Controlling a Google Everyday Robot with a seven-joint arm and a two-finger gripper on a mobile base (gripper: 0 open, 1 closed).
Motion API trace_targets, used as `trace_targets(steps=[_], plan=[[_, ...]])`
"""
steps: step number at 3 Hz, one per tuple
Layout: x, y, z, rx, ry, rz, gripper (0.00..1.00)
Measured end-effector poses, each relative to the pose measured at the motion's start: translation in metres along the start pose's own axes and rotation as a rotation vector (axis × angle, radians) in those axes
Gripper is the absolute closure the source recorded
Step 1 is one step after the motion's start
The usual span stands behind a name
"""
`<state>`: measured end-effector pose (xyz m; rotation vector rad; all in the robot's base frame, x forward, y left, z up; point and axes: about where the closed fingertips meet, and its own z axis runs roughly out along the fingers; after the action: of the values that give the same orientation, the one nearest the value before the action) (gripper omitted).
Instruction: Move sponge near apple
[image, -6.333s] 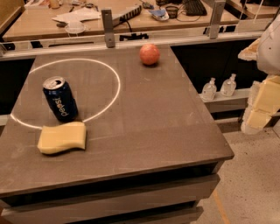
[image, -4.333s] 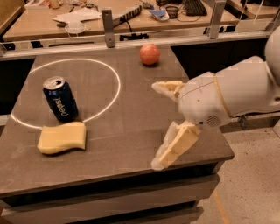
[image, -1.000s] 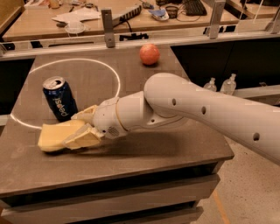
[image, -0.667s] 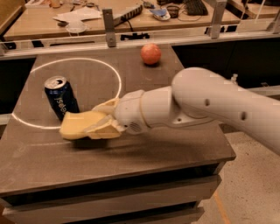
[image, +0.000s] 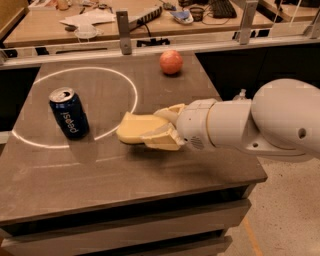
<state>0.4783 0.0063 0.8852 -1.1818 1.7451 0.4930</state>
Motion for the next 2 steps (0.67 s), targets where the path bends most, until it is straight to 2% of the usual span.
trace_targets(steps=[1,2], plan=[[0.016,-0.046,-0.007,0.199,0.008,0.007,1.00],[0.031,-0.084,-0.008,0.328,0.053,-0.009,1.00]])
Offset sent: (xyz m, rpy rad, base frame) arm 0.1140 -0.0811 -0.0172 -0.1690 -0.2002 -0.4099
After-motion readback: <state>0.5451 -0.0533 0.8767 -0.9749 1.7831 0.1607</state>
